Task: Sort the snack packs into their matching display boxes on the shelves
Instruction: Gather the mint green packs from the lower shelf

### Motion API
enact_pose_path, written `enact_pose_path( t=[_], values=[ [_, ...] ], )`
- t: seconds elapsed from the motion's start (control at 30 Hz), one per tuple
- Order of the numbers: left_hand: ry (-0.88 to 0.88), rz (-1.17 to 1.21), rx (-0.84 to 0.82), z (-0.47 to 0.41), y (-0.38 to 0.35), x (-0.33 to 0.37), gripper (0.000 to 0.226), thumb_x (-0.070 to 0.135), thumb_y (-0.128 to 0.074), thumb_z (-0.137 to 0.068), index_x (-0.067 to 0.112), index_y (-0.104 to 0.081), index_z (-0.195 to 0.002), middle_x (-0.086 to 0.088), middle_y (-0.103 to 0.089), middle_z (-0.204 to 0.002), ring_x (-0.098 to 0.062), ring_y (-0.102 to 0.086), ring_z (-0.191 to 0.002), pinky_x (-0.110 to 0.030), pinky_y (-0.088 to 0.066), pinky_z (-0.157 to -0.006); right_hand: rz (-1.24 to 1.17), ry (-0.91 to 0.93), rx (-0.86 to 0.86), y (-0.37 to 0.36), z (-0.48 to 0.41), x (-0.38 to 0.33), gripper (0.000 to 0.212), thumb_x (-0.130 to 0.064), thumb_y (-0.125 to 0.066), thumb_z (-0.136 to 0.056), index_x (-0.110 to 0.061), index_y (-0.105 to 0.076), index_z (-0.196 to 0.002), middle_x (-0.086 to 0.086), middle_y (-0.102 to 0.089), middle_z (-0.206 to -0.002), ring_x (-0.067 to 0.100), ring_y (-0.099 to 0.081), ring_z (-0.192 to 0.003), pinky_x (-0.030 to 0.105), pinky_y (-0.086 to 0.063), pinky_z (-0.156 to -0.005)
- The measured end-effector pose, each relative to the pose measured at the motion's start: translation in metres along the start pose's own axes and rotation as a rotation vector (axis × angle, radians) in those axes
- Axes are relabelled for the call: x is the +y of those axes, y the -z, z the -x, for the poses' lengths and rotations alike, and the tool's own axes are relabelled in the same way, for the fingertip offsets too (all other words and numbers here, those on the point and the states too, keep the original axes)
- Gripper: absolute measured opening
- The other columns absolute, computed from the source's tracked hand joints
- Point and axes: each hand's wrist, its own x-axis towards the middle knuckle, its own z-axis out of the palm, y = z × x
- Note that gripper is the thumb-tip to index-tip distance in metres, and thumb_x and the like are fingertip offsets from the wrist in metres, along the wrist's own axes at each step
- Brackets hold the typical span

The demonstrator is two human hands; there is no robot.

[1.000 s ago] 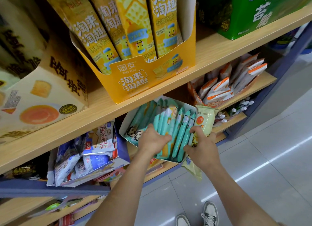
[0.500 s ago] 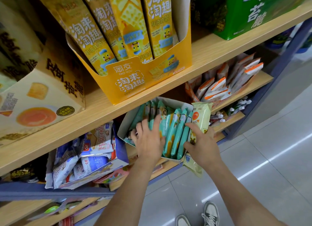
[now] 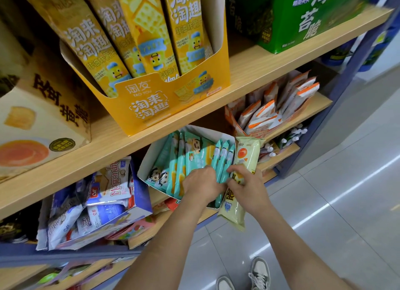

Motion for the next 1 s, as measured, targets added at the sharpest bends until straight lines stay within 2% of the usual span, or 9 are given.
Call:
enact_pose_path(
  t=[0.1, 0.23, 0.4, 0.47, 0.57, 0.67, 0.8, 0.9, 1.0],
  values=[
    [-0.013, 0.079, 0.021, 0.0, -0.002, 0.0, 0.041, 0.047, -0.064, -0.084, 0.017, -0.055, -0.111, -0.003, -0.066, -0.1, -0.027, -0.063, -0.097, -0.037, -0.052, -0.075, -0.017, 0.005, 0.004, -0.004, -0.001, -0.002, 0.026, -0.03, -0.069, -0.089, -0.031, -0.061, -0.113, 0.006, -0.042, -0.123, -0.005, -0.038, -0.079, 0.004, -0.03, -0.06],
    [-0.003, -0.019, 0.058, -0.002, -0.003, 0.002, 0.064, 0.046, -0.068, -0.083, 0.013, -0.042, -0.132, -0.008, -0.058, -0.122, -0.028, -0.049, -0.118, -0.039, -0.046, -0.088, -0.014, 0.021, -0.007, -0.005, -0.003, -0.002, 0.031, -0.017, -0.069, -0.086, -0.033, -0.057, -0.109, 0.007, -0.041, -0.127, -0.005, -0.036, -0.081, 0.004, -0.036, -0.057],
    [0.052, -0.121, 0.063, -0.011, -0.01, 0.017, 0.069, 0.027, -0.066, -0.089, 0.009, -0.027, -0.142, -0.014, -0.057, -0.129, -0.032, -0.05, -0.121, -0.041, -0.044, -0.091, -0.022, 0.016, -0.003, -0.001, -0.002, -0.001, 0.033, -0.013, -0.068, -0.085, -0.03, -0.058, -0.112, 0.007, -0.04, -0.125, 0.0, -0.038, -0.08, 0.003, -0.031, -0.06],
    [0.042, -0.111, 0.072, -0.014, -0.011, 0.014, 0.076, 0.033, -0.07, -0.085, 0.011, -0.025, -0.142, -0.014, -0.057, -0.126, -0.031, -0.051, -0.119, -0.04, -0.045, -0.089, -0.021, 0.007, 0.008, 0.0, -0.001, -0.001, 0.034, -0.012, -0.068, -0.085, -0.032, -0.058, -0.11, 0.008, -0.039, -0.123, 0.006, -0.039, -0.08, 0.009, -0.036, -0.062],
    [0.033, -0.175, 0.127, -0.018, -0.004, -0.001, 0.087, 0.031, -0.072, -0.08, 0.017, -0.016, -0.146, -0.015, -0.055, -0.126, -0.031, -0.052, -0.118, -0.038, -0.046, -0.086, -0.009, -0.041, 0.06, 0.001, 0.0, 0.0, 0.034, -0.012, -0.067, -0.082, -0.034, -0.056, -0.106, 0.006, -0.039, -0.121, 0.007, -0.043, -0.075, 0.028, -0.047, -0.069],
    [0.038, -0.211, 0.211, -0.02, 0.0, -0.016, 0.092, 0.03, -0.074, -0.079, 0.027, -0.01, -0.145, -0.016, -0.047, -0.127, -0.033, -0.051, -0.115, -0.038, -0.048, -0.084, -0.011, -0.075, 0.072, 0.0, -0.002, -0.002, 0.033, -0.014, -0.067, -0.083, -0.035, -0.055, -0.105, 0.006, -0.038, -0.121, 0.014, -0.046, -0.077, 0.03, -0.049, -0.071],
    [-0.053, -0.245, 0.312, -0.016, -0.003, -0.019, 0.064, 0.043, -0.068, -0.084, 0.03, -0.029, -0.134, -0.011, -0.04, -0.124, -0.031, -0.049, -0.113, -0.038, -0.043, -0.088, 0.032, -0.038, 0.059, -0.003, -0.004, -0.006, 0.036, -0.017, -0.067, -0.085, -0.036, -0.056, -0.114, 0.007, -0.038, -0.124, 0.004, -0.041, -0.072, 0.023, -0.041, -0.06],
    [-0.145, -0.293, 0.306, -0.014, -0.007, -0.018, 0.051, 0.05, -0.06, -0.089, 0.028, -0.041, -0.131, -0.01, -0.041, -0.128, -0.03, -0.042, -0.118, -0.039, -0.038, -0.092, 0.119, 0.008, 0.018, -0.003, -0.006, -0.008, 0.049, -0.024, -0.064, -0.09, -0.042, -0.051, -0.133, 0.01, -0.037, -0.129, 0.011, -0.042, -0.072, 0.026, -0.043, -0.069],
    [-0.085, -0.195, 0.251, -0.015, -0.006, -0.017, 0.049, 0.051, -0.059, -0.089, 0.026, -0.042, -0.128, -0.011, -0.045, -0.127, -0.03, -0.046, -0.116, -0.038, -0.045, -0.086, 0.132, 0.018, -0.004, -0.002, -0.008, -0.01, 0.055, -0.032, -0.062, -0.093, -0.048, -0.041, -0.141, 0.011, -0.034, -0.133, 0.017, -0.043, -0.081, 0.029, -0.047, -0.077]
  ],
)
